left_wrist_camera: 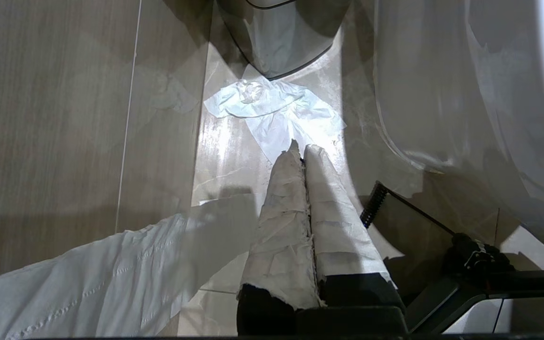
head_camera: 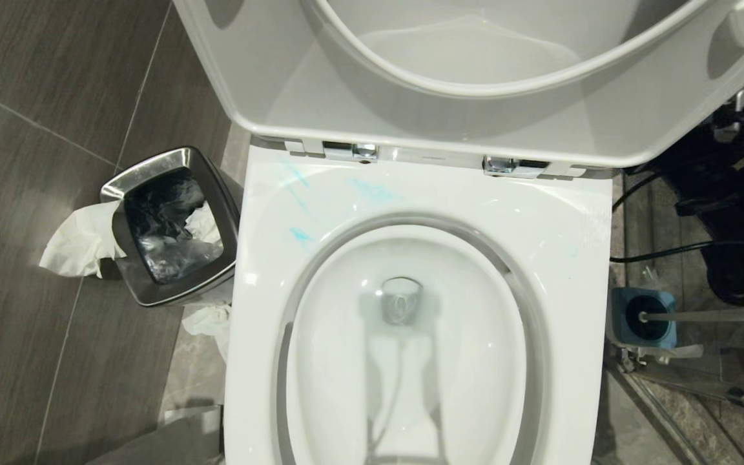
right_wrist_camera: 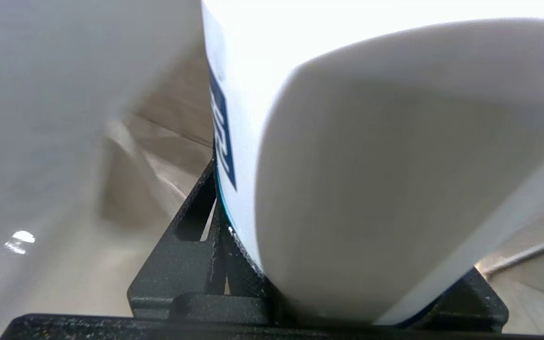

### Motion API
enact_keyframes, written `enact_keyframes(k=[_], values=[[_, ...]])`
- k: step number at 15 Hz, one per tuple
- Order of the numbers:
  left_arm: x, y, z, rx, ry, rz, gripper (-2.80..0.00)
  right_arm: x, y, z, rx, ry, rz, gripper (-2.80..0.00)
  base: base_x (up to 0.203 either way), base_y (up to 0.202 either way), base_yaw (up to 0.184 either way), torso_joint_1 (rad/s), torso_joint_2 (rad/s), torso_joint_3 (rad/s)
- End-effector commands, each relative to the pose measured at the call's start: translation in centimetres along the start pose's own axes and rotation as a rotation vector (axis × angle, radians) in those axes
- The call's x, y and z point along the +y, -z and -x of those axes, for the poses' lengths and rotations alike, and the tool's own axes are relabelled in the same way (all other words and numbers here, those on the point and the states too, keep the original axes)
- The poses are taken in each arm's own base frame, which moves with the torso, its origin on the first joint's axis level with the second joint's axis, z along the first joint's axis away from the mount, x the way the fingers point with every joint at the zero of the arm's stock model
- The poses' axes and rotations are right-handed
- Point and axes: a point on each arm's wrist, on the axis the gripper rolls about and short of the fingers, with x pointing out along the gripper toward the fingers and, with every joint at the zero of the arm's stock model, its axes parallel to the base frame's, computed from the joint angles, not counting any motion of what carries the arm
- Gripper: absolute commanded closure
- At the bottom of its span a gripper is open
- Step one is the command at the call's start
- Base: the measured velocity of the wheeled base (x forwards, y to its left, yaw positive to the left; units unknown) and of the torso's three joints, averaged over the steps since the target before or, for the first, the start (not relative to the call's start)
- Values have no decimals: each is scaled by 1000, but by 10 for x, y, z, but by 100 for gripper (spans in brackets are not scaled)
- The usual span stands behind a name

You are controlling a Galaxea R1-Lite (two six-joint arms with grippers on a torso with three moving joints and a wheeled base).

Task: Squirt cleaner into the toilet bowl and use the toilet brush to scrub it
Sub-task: Pour in the cleaning agent

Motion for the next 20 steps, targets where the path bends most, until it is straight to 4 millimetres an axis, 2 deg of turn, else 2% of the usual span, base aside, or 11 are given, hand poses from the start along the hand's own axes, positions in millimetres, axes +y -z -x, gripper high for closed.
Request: enact_keyframes(k=[1,4,7,10,13,20], values=[[0,0,0,2,1,0,0,6,-47,24,-39,3,13,0,0,0,0,0,0,0],[0,0,0,2,1,0,0,13,-83,53,-50,12,-4,0,0,0,0,0,0,0],[0,0,0,2,1,0,0,8,-113,87,-30,68,2,0,0,0,0,0,0,0],[0,0,0,2,1,0,0,8,-124,117,12,125,-17,0,0,0,0,0,0,0],[0,0,0,2,0,0,0,11,-133,129,45,209,-13,0,0,0,0,0,0,0],[0,0,0,2,0,0,0,29,-153,159,108,205,-35,0,0,0,0,0,0,0]])
